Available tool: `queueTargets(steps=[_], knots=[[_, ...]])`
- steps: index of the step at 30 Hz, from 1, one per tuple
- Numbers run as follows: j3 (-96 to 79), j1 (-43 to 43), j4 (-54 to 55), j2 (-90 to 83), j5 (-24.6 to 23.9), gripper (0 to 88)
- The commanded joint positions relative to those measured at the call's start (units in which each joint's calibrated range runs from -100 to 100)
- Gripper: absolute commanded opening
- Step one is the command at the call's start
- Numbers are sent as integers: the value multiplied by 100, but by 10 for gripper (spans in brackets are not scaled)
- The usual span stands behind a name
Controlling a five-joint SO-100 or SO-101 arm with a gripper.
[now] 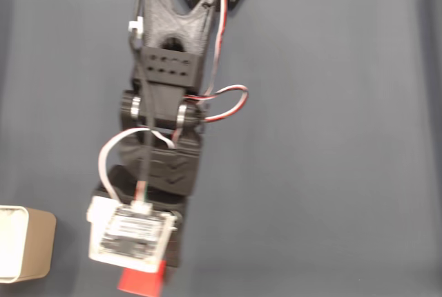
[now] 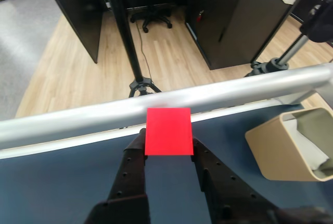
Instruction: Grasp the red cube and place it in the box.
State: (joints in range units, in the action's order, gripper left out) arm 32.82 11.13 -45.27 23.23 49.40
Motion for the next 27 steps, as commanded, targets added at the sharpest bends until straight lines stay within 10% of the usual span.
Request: queueTargets(steps=[1,27], knots=[[386,372,166,-564,5,0],[1015,1813,600,251,-29,0]])
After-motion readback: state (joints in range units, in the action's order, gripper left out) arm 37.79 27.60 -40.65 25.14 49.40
